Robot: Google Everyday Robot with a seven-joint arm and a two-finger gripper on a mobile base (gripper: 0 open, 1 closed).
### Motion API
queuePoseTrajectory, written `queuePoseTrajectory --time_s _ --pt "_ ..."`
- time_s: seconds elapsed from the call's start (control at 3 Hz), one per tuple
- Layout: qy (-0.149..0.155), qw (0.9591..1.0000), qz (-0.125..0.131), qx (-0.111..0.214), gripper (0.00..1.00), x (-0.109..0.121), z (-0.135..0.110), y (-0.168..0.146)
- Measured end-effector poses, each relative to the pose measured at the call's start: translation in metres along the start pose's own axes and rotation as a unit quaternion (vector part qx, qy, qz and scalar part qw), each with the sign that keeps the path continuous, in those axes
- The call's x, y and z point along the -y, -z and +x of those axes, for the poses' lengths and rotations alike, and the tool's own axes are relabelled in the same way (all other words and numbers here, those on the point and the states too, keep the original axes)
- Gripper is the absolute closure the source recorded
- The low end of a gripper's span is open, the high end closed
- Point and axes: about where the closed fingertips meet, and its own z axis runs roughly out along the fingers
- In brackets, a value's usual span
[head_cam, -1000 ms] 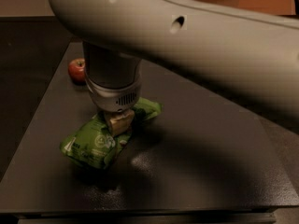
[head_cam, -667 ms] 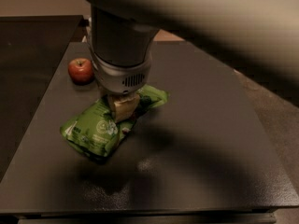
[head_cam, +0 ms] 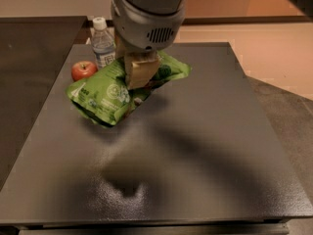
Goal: Pick green rice chip bag
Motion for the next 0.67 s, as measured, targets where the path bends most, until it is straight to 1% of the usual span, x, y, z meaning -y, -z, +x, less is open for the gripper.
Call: queuePoseTrajectory --time_s 0.33,0.67 --pt "-0.018 0.9997 0.011 0.012 1.00 0.0069 0.0083 0.0131" --pt "-0.024 0.9995 0.015 0.016 1.00 0.0093 0.0105 0.0179"
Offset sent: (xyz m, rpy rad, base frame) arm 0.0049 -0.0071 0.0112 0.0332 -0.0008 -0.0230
